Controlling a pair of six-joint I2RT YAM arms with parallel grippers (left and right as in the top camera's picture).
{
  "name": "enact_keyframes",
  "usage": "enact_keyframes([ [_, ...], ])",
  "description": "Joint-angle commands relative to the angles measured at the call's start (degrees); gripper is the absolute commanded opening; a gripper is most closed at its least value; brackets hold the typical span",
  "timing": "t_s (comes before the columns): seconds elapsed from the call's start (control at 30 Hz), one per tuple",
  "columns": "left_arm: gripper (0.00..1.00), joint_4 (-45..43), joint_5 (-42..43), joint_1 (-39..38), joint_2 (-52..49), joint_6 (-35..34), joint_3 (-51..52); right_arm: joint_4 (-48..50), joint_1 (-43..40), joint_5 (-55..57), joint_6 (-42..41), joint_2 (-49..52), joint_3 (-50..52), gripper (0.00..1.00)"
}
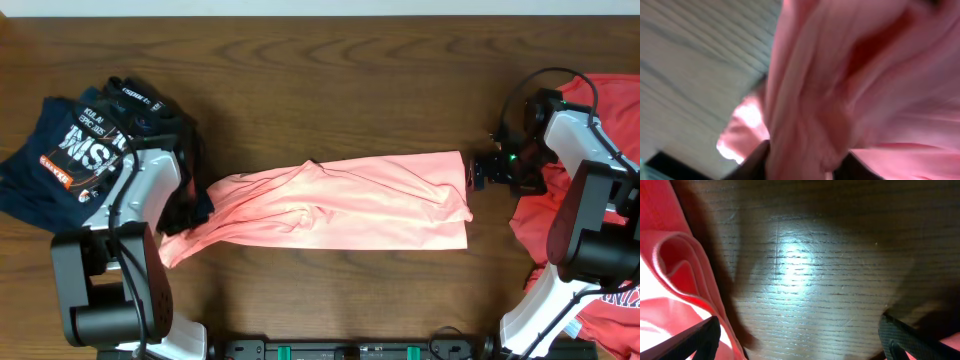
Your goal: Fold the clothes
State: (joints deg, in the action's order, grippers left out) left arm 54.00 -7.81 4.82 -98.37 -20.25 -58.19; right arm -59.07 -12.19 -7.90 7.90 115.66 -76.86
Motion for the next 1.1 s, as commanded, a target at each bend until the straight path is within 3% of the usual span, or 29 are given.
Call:
enact_keyframes([
  [0.0,0.52,-1.95,-0.83,0.31,0.31,-0.63,2.47,0.11,-0.5,0.39,-0.59,1.66,0.68,0.99],
  [0.3,0.54,-7.02,-0.83,0.31,0.31,-0.63,4.61,0.13,-0.5,0.39,-0.59,1.66,0.68,0.99],
  [0.47,0.08,-7.34,-0.81,0.31,0.31,-0.61,4.74,0.09,-0.5,0.39,-0.59,1.66,0.68,0.99],
  [0.5,0.06,-7.43,-0.81,0.31,0.31,-0.59,4.74,0.07,-0.5,0.37,-0.59,1.66,0.68,0.99],
  [0.67,0.06,-5.64,-0.83,0.59,0.48,-0.2,2.73,-0.31,-0.5,0.37,-0.61,1.66,0.68,0.99],
  [0.87,0.06,7.87,-0.33,1.44,1.97,0.09,-8.59,-0.46,-0.5,0.39,-0.61,1.66,0.68,0.99],
  [1.07,0.06,12.79,7.96,-2.82,2.86,0.26,-15.5,-0.48,-0.5,0.39,-0.61,1.66,0.68,0.99],
])
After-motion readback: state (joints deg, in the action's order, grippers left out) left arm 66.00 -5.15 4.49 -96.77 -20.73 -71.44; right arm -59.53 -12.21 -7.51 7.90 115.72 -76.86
